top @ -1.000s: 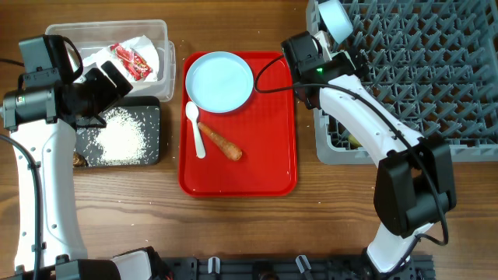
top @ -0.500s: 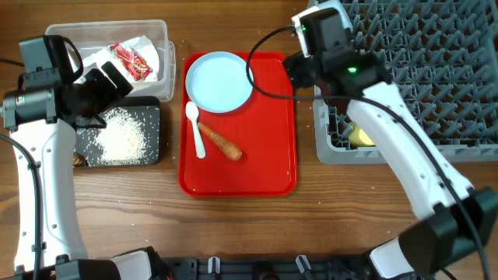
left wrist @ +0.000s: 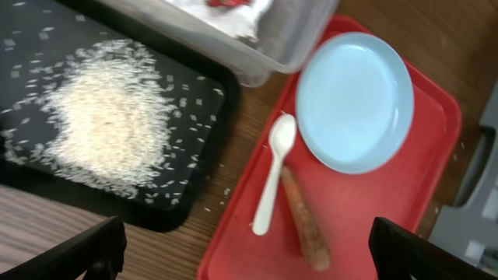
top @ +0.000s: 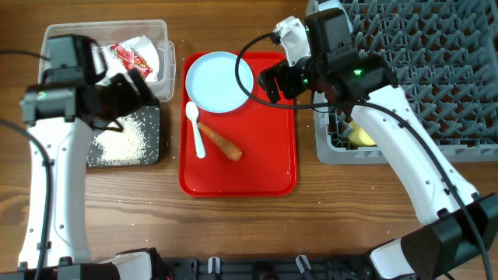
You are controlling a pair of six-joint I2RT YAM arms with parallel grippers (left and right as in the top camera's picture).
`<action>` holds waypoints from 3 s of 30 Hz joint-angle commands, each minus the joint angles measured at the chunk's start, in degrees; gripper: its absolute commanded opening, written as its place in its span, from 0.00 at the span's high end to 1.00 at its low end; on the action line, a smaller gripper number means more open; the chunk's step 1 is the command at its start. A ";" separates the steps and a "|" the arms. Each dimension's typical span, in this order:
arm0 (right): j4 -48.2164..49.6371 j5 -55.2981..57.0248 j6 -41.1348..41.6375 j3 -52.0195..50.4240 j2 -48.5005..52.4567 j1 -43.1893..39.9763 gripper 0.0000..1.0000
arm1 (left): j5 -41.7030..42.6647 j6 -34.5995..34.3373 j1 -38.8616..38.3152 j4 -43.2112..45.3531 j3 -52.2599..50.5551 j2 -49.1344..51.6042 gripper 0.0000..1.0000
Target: Sort waste into correct bins and load items into the dishwasher rack
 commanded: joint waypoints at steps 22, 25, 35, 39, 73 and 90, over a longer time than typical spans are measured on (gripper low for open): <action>1.86 -2.08 13.00 -1.27 5.14 2.19 0.16 | -1.95 1.29 -13.99 2.86 -0.13 11.21 0.00; 1.90 -2.08 12.92 -1.27 7.54 3.63 0.16 | -1.68 1.57 -14.08 2.80 -0.13 11.98 0.02; 3.85 -1.31 18.43 -1.22 8.68 -2.08 0.16 | 2.12 0.39 -20.39 2.36 -2.32 13.86 0.10; 2.73 -3.65 19.34 -1.22 8.48 -6.88 0.16 | 2.08 -5.01 -25.27 3.98 -5.64 14.88 0.12; -3.74 -3.56 16.28 -1.25 8.48 -9.09 0.15 | -1.33 -16.52 -31.58 9.22 -7.54 31.23 0.67; -3.89 -3.58 16.17 -1.25 8.48 -9.09 0.11 | -6.93 -7.26 -24.17 -7.13 7.52 17.77 0.56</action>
